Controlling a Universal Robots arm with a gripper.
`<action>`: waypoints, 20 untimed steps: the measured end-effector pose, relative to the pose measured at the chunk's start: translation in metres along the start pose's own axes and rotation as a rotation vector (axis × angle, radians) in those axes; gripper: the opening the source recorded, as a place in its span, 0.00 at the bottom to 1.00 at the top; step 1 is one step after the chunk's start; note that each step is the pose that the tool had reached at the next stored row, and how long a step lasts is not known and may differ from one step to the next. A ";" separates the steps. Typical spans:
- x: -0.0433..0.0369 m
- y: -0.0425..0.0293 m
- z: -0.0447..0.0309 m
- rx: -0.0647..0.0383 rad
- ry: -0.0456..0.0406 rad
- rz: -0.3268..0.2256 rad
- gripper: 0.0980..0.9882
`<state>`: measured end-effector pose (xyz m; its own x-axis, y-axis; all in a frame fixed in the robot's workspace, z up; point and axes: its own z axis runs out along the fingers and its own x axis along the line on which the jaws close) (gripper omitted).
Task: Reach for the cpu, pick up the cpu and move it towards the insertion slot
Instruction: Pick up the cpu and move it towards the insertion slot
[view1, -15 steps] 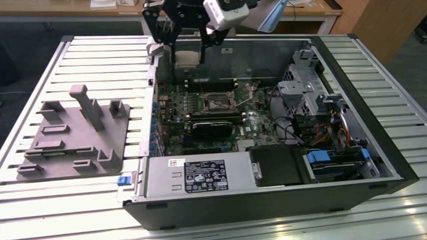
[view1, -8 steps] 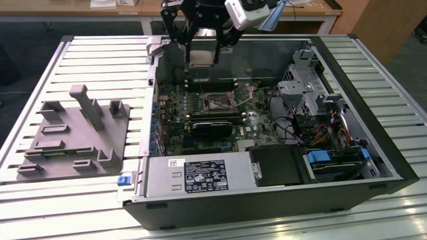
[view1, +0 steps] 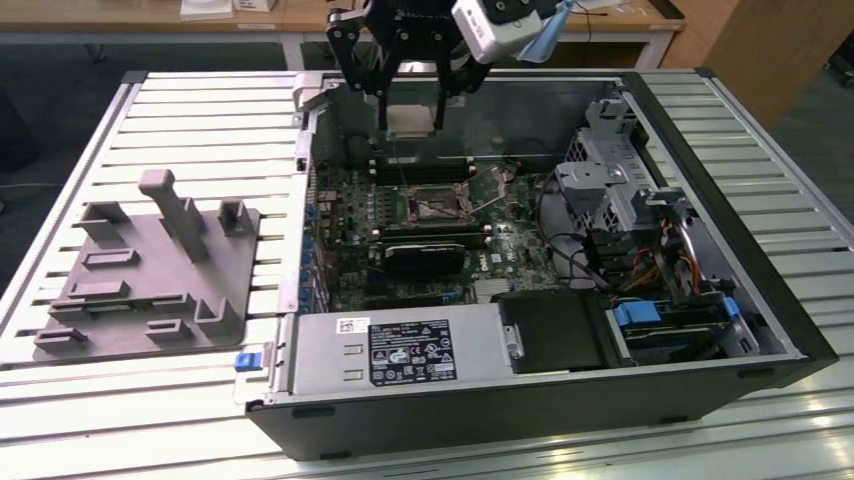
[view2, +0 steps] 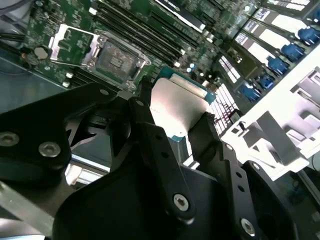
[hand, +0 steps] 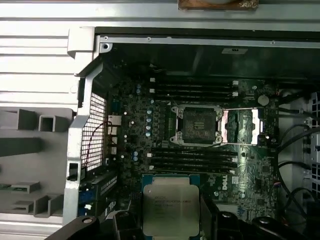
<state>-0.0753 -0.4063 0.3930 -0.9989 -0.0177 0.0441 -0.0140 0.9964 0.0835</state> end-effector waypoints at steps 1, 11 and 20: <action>-0.0001 0.0000 0.0008 0.000 -0.0073 -0.001 0.50; -0.0019 0.0095 0.0088 0.000 -0.0208 -0.002 0.50; -0.0141 0.0274 0.0165 0.000 -0.0208 -0.002 0.50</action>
<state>-0.0624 -0.3774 0.3782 -0.9996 -0.0178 0.0232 -0.0158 0.9964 0.0834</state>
